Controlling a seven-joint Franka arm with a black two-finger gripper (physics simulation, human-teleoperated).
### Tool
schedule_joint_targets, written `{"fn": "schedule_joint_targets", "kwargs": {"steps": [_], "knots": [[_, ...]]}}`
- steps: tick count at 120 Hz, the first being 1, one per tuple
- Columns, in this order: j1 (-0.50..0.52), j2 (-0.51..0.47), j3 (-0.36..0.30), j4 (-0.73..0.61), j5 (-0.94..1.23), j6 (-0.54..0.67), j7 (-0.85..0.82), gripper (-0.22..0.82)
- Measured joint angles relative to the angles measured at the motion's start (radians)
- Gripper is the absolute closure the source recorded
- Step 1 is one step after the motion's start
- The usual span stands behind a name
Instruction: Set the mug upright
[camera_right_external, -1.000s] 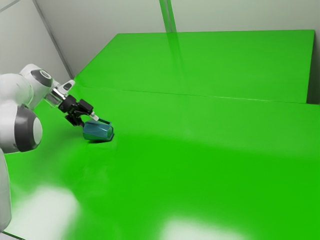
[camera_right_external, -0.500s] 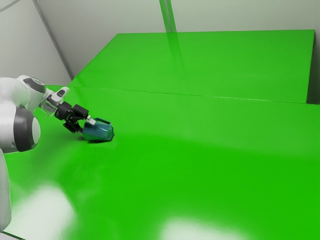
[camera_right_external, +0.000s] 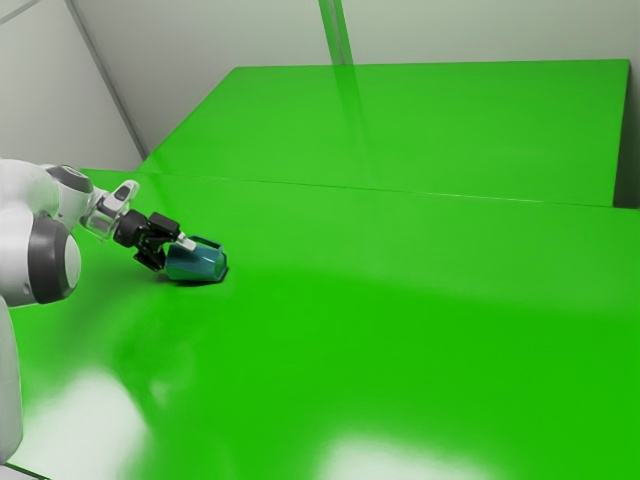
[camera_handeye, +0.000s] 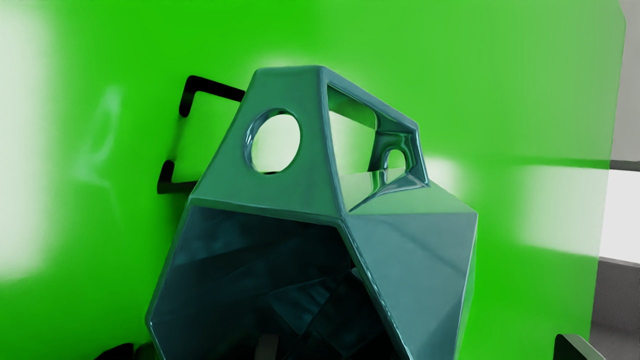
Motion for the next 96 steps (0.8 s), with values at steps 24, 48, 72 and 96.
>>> {"fn": "schedule_joint_targets", "kwargs": {"steps": [24,48,72,96], "knots": [[-0.003,0.0,0.0,-0.001,-0.015,0.001,0.01,0.11],[-0.006,0.0,0.0,-0.012,-0.018,0.006,0.017,0.26],[-0.006,0.0,0.0,-0.021,-0.02,0.01,0.022,0.43],[-0.008,-0.001,0.0,-0.022,-0.025,0.014,0.026,0.58]]}}
